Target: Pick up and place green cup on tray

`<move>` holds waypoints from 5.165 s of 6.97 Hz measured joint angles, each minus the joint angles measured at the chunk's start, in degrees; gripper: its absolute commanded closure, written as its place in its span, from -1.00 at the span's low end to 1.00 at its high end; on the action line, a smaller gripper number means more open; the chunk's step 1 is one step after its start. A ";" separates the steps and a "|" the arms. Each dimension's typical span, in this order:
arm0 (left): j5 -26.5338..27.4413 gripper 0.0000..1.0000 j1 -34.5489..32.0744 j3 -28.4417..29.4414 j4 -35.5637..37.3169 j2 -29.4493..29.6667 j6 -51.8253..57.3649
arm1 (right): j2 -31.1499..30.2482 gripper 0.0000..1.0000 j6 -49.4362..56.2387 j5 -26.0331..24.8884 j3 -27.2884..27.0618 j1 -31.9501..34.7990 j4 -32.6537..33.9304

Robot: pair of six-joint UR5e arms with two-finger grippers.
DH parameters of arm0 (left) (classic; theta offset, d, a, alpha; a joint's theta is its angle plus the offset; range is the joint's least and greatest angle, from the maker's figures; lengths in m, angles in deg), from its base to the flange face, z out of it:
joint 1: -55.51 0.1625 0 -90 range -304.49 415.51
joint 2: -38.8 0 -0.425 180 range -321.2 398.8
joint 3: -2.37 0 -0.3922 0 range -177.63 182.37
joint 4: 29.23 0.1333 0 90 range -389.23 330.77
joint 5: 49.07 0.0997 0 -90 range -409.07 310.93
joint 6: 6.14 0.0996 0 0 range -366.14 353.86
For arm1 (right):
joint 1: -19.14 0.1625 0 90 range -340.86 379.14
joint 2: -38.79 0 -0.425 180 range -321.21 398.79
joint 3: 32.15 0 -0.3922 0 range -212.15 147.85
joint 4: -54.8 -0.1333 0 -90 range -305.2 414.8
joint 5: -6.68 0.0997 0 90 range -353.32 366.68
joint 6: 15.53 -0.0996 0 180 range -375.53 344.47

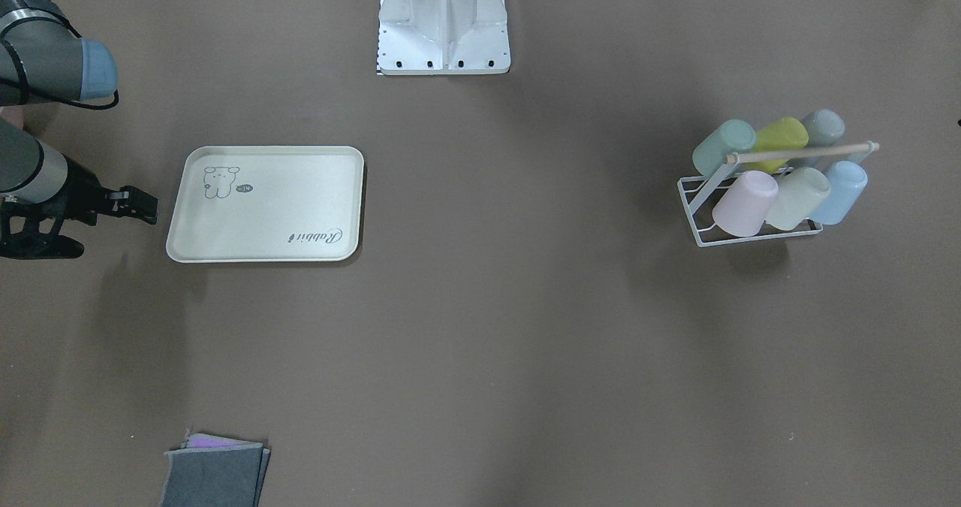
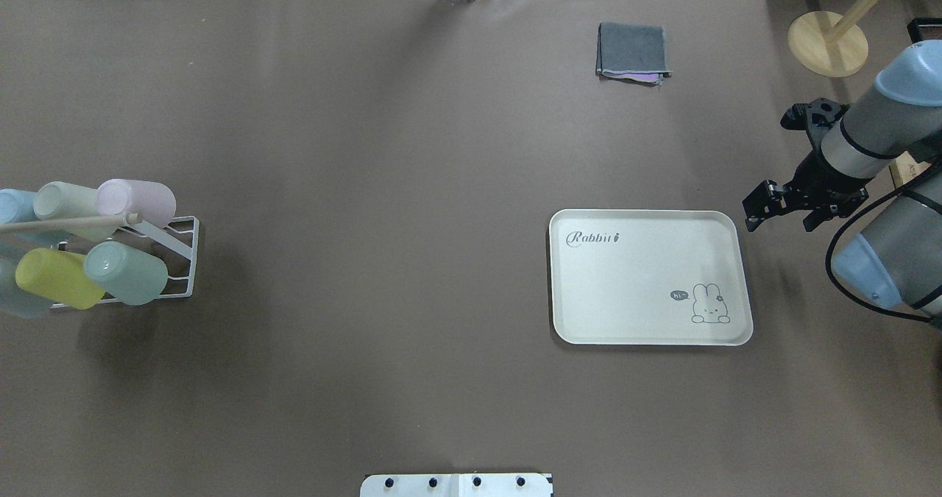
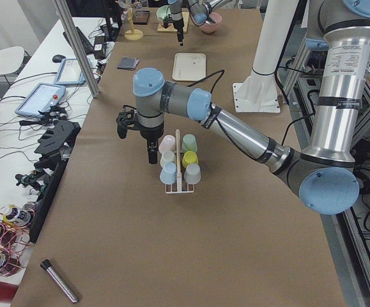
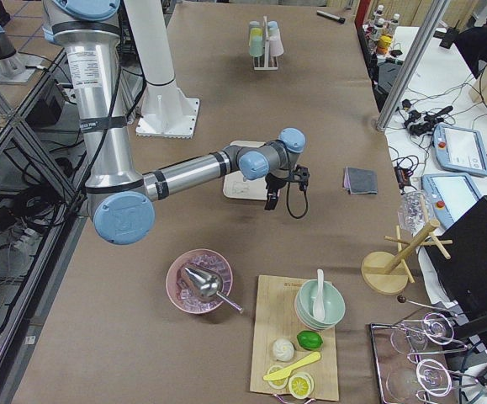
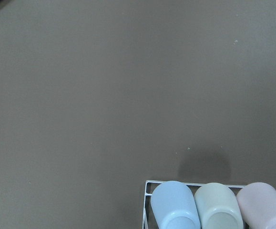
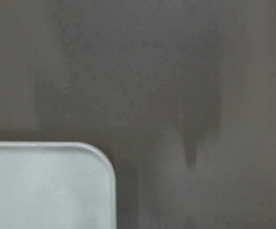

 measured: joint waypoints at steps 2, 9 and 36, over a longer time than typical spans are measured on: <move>2.53 -0.96 3.81 -1.40 -2.81 -2.51 -2.54 | 0.69 -0.79 -4.77 -2.08 -0.22 -3.01 -0.61; 2.31 -0.95 25.39 -10.79 -10.95 -3.31 -40.01 | -0.23 -0.25 -8.62 -2.47 -0.11 -7.20 -2.85; 60.61 -0.94 83.60 -13.07 25.69 9.05 -44.64 | -2.07 1.00 -8.56 2.47 -4.74 -3.82 -2.77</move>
